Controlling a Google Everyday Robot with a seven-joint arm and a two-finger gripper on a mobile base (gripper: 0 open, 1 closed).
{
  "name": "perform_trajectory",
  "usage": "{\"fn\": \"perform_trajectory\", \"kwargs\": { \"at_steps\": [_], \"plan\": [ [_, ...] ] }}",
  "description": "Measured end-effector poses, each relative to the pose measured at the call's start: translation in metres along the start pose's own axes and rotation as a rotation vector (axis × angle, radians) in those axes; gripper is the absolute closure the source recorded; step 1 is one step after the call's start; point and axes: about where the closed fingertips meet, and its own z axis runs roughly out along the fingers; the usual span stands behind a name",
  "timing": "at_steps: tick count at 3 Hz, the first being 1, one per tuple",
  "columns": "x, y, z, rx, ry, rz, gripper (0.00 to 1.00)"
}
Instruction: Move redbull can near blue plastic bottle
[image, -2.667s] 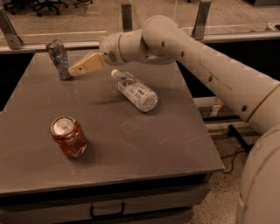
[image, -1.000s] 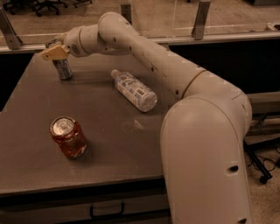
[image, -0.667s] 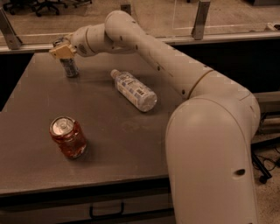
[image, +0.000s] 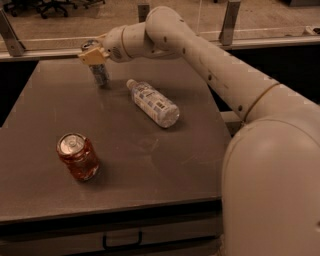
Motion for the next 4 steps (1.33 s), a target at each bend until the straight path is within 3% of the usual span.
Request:
{"fn": "perform_trajectory", "kwargs": {
  "at_steps": [1, 2, 4],
  "plan": [
    [0.002, -0.001, -0.028, 0.016, -0.009, 0.014, 1.0],
    [0.011, 0.001, -0.053, 0.038, 0.016, 0.042, 0.83],
    [0.033, 0.02, -0.071, 0.06, 0.03, 0.105, 0.35]
  ]
}}
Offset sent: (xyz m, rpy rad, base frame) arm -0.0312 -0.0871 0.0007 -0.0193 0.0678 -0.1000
